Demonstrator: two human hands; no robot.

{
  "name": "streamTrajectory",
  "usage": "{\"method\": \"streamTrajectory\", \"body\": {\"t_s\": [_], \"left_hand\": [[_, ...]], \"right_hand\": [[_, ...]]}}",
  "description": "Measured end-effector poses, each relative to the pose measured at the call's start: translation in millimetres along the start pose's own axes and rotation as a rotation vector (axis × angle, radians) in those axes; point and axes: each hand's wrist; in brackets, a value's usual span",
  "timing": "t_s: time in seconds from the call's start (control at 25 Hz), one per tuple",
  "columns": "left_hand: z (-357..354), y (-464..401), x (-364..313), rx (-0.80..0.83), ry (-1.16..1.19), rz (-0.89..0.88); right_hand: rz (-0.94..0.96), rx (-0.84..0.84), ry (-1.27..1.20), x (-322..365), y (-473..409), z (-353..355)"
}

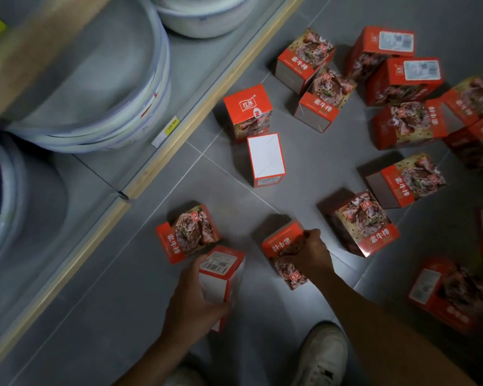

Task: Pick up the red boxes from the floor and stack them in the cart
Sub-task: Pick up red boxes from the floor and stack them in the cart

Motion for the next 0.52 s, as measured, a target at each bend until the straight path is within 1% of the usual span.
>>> {"method": "streamTrajectory", "body": {"t_s": [0.12, 0.24, 0.32, 0.52], "left_hand": [[13.4, 5.2, -9.4, -0.006, -0.015, -0.008], [29.3, 14.7, -28.5, -0.017, -0.041, -0.028], [43.2, 28.7, -53.7, -0.023, -0.054, -0.048], [91.6, 82.8, -137.6, -0.027, -0.057, -0.113]], "right_hand": [[0.101, -0.082, 0.053, -4.8, 21.0, 0.6], [0.160, -0.096, 0.048, 5.6, 50.8, 25.2], [0.202, -0.108, 0.019, 20.8, 74.0, 56.2], [0.343, -0.208, 0.007, 78.2, 146.5, 161.2]]}}
Point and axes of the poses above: each hand's wrist, its own y-axis away from the middle knuckle, its own z-axis out of the back of the hand, x = y × z, and after that the axes turned 8 degrees about y, right-handed
